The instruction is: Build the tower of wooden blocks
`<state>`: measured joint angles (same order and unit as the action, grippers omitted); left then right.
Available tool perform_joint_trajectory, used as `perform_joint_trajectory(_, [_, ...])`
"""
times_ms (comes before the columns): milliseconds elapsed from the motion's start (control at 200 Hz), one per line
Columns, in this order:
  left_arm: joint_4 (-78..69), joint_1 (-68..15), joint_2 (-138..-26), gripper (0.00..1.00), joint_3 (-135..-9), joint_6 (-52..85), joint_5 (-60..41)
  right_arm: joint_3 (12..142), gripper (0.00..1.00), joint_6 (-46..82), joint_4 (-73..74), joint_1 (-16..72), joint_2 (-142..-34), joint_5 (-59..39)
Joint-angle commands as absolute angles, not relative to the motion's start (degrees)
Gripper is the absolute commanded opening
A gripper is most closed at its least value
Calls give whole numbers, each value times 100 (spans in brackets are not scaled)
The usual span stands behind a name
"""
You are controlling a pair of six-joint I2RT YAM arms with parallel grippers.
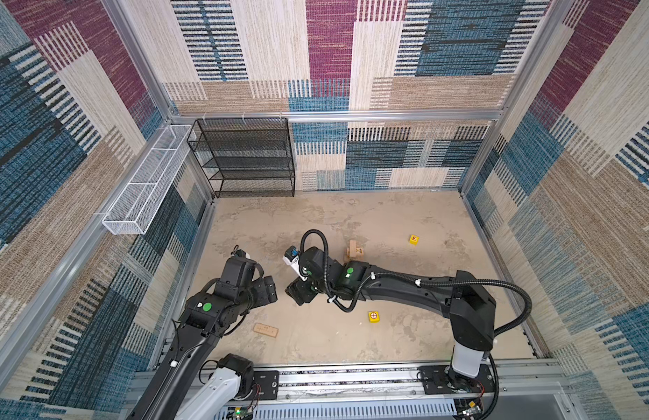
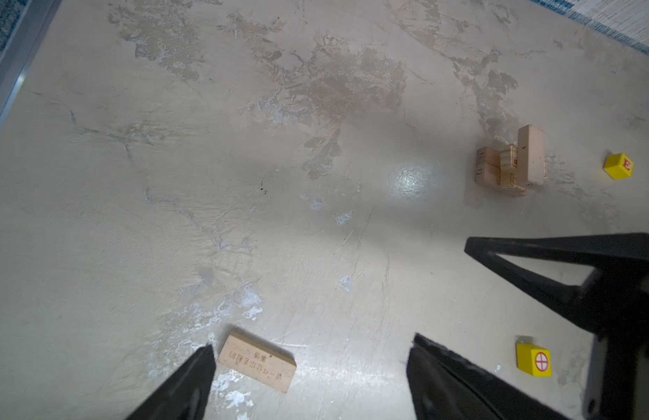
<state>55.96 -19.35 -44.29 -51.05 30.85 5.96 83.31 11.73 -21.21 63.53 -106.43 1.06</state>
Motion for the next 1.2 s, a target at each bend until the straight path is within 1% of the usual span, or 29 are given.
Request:
perform_joint_trajectory(0, [5708,-1934,-4257,87,-5059,3166,856,8446,81,1149,-2068,6483,-10761,70])
perform_joint_trajectory(230, [5850,-1929,-3682,87,-4958,3700,703,8469,81,1032,-2022,6695,-11032,87])
perform_joint_trajectory(391, [5858,-1933,-3236,84,-4745,4136,573,8593,81,702,-2004,6713,-11217,32])
perform_joint_trajectory(476, [5828,-1927,-3102,82,-4584,4324,685,8603,80,576,-1956,6711,-11274,149])
perform_joint_trajectory(606, [5662,-1930,-3223,81,-4392,4410,884,8528,79,404,-1942,6708,-11329,183])
perform_joint_trajectory(766, [5268,-1878,-3680,81,-4194,4288,1034,8228,77,281,-1867,6712,-11239,233])
perform_joint_trajectory(806, [5183,-1835,-3832,81,-4170,4209,1033,8124,76,280,-1821,6708,-11210,290])
perform_joint_trajectory(841, [5114,-1776,-3962,81,-4176,4118,1030,8074,71,290,-1787,6707,-11206,334])
perform_joint_trajectory(937, [4914,-1529,-4298,81,-4192,3871,885,8058,64,288,-1802,6711,-11224,373])
perform_joint_trajectory(1012, [4674,-1258,-4453,81,-4139,3747,616,8029,62,314,-1793,6712,-11207,474])
perform_joint_trajectory(1047, [4561,-1114,-4503,81,-4099,3714,462,8012,59,330,-1793,6712,-11193,506])
perform_joint_trajectory(1137, [4306,-677,-4598,81,-3970,3633,16,7909,56,387,-1775,6710,-11107,488])
perform_joint_trajectory(1192, [4168,-417,-4657,81,-3884,3572,-257,7832,52,363,-1722,6715,-11070,413])
